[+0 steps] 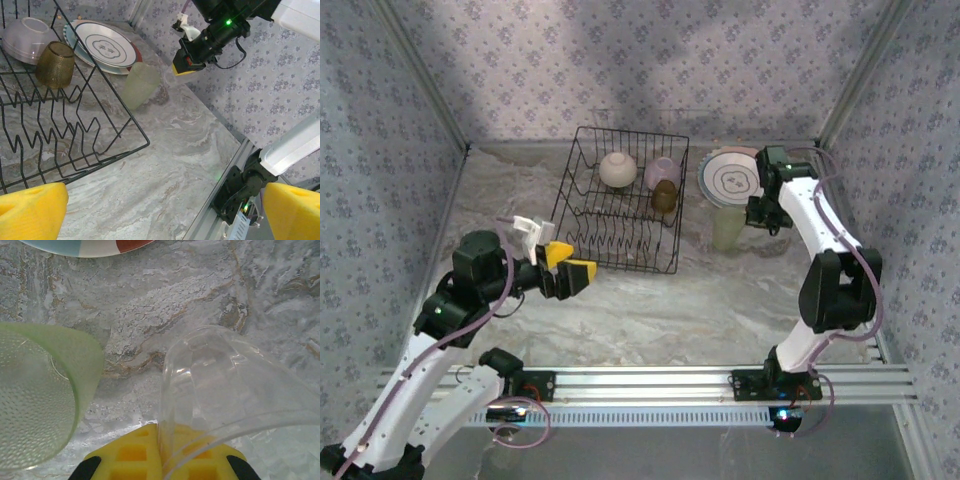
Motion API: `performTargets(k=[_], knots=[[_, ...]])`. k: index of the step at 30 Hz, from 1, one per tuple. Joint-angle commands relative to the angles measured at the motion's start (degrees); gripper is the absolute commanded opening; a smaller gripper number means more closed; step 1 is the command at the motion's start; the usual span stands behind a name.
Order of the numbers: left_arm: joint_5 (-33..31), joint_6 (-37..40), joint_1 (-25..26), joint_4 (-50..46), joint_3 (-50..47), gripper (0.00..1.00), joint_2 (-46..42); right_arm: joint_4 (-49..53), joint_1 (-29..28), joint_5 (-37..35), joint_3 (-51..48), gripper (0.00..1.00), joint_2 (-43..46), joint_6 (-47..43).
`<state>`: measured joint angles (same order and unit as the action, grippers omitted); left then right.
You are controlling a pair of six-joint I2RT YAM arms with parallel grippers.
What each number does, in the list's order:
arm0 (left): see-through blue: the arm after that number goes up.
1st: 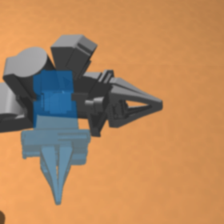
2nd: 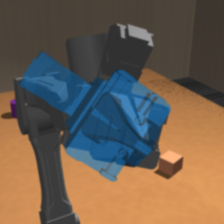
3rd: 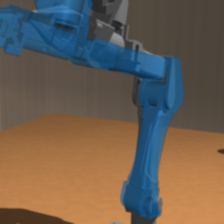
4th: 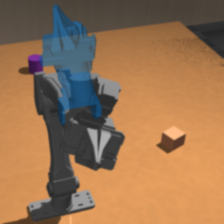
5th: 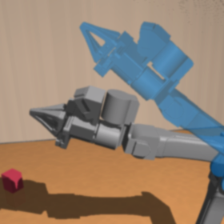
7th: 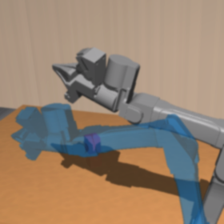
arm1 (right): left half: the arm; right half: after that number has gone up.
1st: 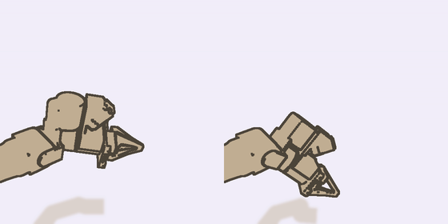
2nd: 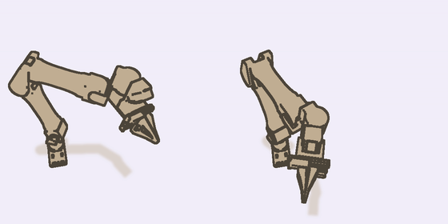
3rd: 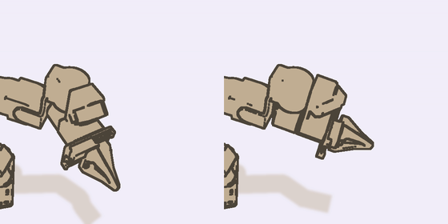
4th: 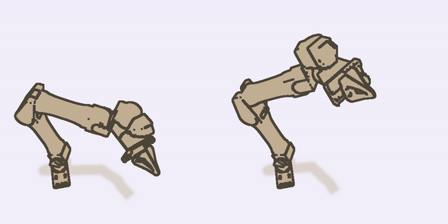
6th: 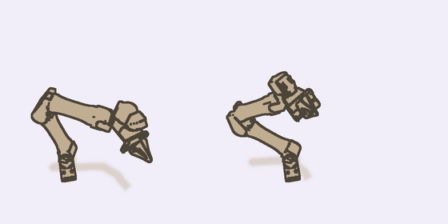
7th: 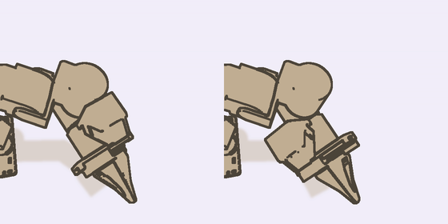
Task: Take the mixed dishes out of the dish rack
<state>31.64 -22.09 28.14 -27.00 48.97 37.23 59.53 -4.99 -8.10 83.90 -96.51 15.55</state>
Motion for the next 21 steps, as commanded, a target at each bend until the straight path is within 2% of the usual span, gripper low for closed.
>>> performTargets(k=[1, 21], knots=[[0.33, 0.3, 0.14, 0.53, -0.71, 0.99, 0.24, 2.4, 0.42, 1.03, 3.47, 0.0, -2.21, -1.39], [2.46, -0.42, -0.5, 1.69, -1.55, 0.99, 1.25, 5.68, 4.33, 5.66, 11.58, 0.0, -15.42, -4.54]])
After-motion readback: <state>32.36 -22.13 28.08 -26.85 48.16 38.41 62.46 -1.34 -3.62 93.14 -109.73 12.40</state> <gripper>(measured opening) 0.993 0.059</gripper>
